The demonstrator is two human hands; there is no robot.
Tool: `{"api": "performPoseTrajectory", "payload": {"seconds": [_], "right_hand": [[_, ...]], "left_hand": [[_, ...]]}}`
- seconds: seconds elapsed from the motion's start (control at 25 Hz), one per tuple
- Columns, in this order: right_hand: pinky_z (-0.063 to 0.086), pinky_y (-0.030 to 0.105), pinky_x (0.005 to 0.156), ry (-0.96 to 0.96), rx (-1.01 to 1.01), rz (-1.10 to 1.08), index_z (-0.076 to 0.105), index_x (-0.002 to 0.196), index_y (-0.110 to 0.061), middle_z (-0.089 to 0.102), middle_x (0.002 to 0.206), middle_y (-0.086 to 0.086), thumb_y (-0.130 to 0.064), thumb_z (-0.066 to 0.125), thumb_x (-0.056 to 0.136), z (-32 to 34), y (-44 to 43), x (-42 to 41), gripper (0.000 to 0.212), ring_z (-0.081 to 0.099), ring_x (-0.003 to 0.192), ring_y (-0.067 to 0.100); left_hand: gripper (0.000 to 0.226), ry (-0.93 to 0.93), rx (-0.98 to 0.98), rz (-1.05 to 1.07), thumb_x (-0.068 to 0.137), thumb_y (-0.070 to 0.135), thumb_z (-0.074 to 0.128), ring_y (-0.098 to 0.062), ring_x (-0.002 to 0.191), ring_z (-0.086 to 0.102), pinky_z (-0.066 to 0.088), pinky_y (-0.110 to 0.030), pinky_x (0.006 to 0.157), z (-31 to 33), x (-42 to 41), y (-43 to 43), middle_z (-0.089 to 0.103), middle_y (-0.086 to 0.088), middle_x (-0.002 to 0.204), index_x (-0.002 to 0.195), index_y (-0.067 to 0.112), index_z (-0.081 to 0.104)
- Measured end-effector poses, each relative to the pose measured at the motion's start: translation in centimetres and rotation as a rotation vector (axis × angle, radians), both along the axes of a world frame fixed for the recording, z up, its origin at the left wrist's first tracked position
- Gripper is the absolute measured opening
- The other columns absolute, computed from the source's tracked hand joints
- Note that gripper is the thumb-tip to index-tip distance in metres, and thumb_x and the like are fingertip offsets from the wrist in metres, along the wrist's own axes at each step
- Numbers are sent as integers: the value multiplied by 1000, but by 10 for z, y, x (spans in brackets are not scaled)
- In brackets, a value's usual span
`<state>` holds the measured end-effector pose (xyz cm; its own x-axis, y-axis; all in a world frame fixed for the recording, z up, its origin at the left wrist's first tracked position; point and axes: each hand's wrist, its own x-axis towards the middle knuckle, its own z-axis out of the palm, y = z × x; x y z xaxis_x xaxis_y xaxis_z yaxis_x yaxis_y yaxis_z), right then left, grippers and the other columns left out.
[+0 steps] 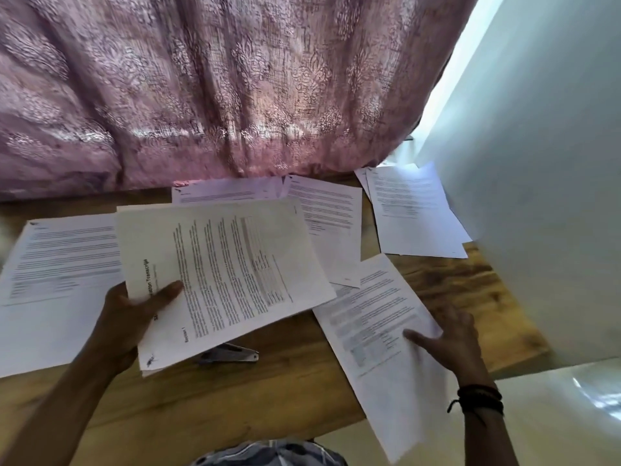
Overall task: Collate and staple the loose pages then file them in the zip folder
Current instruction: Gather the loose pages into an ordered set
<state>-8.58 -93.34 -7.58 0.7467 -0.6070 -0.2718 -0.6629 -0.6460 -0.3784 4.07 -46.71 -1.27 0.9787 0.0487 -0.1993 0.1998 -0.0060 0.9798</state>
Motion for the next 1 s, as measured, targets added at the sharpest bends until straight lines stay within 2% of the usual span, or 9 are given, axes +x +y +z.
{"api": "performPoseTrajectory", "payload": {"seconds": [0.12, 0.28, 0.4, 0.48, 0.52, 0.72, 0.84, 0.92, 1.0], "right_hand": [[46, 42, 85, -119, 94, 17, 59, 115, -8, 58, 118, 14, -33, 93, 59, 11, 3, 7, 70, 48, 116, 33], [43, 35, 83, -166, 191, 1, 56, 127, -6, 60, 125, 15, -11, 87, 69, 28, 0, 11, 66, 55, 112, 33], [50, 40, 90, -152, 196, 50, 63, 126, -14, 65, 124, 13, -38, 86, 66, 60, -15, 10, 69, 60, 113, 33], [53, 44, 89, -205, 209, 82, 70, 112, -38, 71, 115, 6, -62, 81, 51, 84, -33, 9, 66, 66, 105, 27], [54, 45, 89, -239, 195, 85, 70, 105, -47, 72, 112, 4, -59, 79, 52, 97, -41, 12, 55, 68, 102, 24], [54, 35, 81, -453, 258, 230, 71, 102, -13, 74, 101, 14, -8, 74, 85, 169, -32, 52, 18, 66, 82, 13], [56, 27, 75, -457, 428, 409, 71, 109, -8, 74, 100, 10, -7, 67, 91, 188, -3, 85, 18, 68, 84, 14], [56, 24, 71, -399, 531, 504, 70, 112, -8, 74, 99, 8, -9, 62, 95, 192, 17, 108, 19, 68, 83, 13], [54, 21, 72, -334, 614, 623, 70, 113, -14, 75, 97, -6, -9, 58, 97, 195, 39, 127, 20, 68, 85, 4]], "left_hand": [[27, -2, -10, -21, 86, 4, 65, -12, 78, 72, 60, -25, 60, 0, 3, 3, 71, 1, 102, 111, 13, 65], [24, 2, -13, -23, 83, 8, 67, -19, 80, 73, 61, -29, 60, 3, 0, 8, 74, 0, 99, 105, 17, 66], [32, -9, 8, -74, 73, 16, 69, -22, 79, 73, 61, -32, 58, 10, 0, 16, 76, -1, 95, 105, 17, 65], [33, -6, 11, -136, 72, 16, 67, -28, 78, 73, 61, -38, 57, 13, 3, 21, 75, -5, 94, 105, 14, 64], [34, 10, 13, -167, 74, 16, 67, -31, 77, 73, 61, -42, 56, 15, 6, 24, 75, -9, 95, 107, 12, 63], [69, 121, 6, -368, 62, 45, 86, -48, 92, 68, 52, -69, 74, 23, 28, 30, 68, -25, 110, 118, 13, 62], [47, 19, -22, -474, 69, 30, 84, -42, 81, 71, 59, -55, 60, 41, 37, 7, 72, -22, 100, 108, 11, 65], [22, -27, -9, -499, 84, 3, 64, -36, 72, 73, 60, -45, 53, 55, 38, -8, 74, -18, 93, 106, 8, 62], [28, -55, -3, -507, 87, -8, 53, -33, 73, 73, 60, -40, 52, 63, 41, -16, 74, -14, 92, 111, 6, 58]]}}
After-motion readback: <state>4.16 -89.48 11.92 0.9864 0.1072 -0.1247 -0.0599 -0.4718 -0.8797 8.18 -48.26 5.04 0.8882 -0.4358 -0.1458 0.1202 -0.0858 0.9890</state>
